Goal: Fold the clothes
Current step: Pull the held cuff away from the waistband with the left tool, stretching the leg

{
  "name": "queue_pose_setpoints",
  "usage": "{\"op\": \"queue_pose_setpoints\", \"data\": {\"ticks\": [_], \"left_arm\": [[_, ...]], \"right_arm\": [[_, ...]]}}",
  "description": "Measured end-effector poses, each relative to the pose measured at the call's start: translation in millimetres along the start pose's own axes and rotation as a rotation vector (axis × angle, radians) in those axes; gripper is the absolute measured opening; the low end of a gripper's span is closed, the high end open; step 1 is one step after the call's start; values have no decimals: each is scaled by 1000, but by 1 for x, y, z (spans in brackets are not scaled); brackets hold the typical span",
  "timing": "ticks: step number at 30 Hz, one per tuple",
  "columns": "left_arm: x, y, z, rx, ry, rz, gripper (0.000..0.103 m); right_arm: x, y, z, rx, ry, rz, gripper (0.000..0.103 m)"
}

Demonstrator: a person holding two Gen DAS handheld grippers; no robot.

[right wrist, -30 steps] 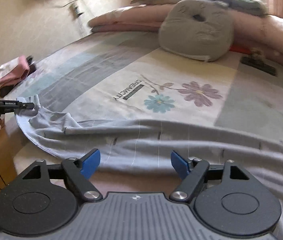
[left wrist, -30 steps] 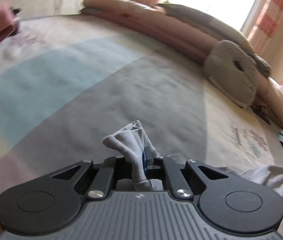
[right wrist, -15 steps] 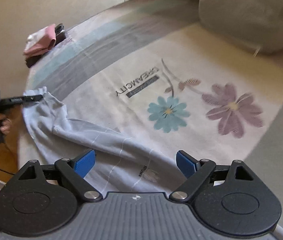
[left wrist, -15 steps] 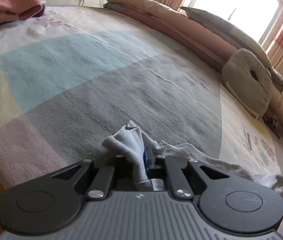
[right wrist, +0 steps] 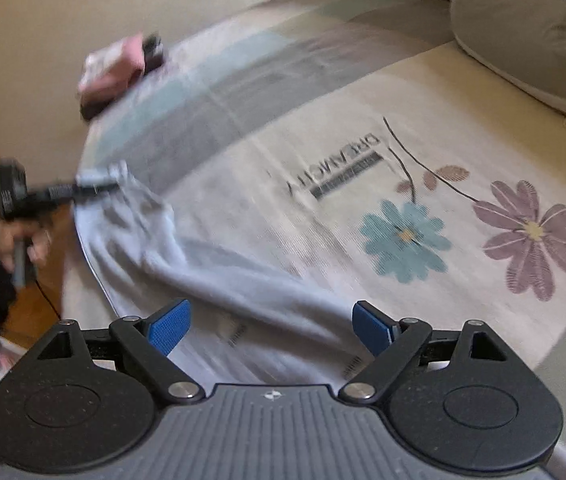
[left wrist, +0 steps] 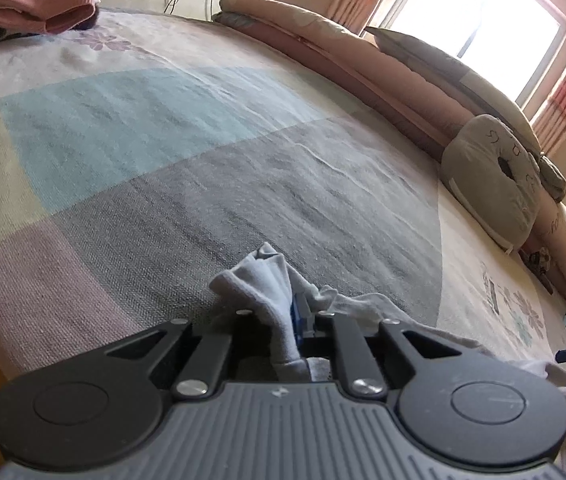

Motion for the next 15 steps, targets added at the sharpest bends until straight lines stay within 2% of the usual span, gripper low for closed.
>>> {"op": "queue_pose_setpoints", "data": {"ticks": [2, 4, 10, 13, 15], "left_arm": [[1, 0, 0, -3, 2, -6, 12], [2, 0, -1, -6, 5, -11, 12], [3, 0, -1, -13, 8, -26, 12], [2, 0, -1, -12, -5, -21, 12], [0, 0, -1, -8, -16, -17, 12]], "right_arm": [[6, 5, -2, -55, -76, 32, 91], [20, 12, -11, -110, -80, -13, 91], [69, 24, -58, -106, 151, -408, 92], [81, 21, -88, -39, 184, -495, 92], [90, 18, -105, -11, 218, -505, 92]]}}
Point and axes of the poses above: each gripper's, at about its wrist camera, not at the fingertips, and y roughly against the way its jaws point, x to its left, z to its top, the point moved 6 cm from there along -y, roughly the way its jaws point, and after that the axes turned 5 degrees about -y, right-handed, at the moved point
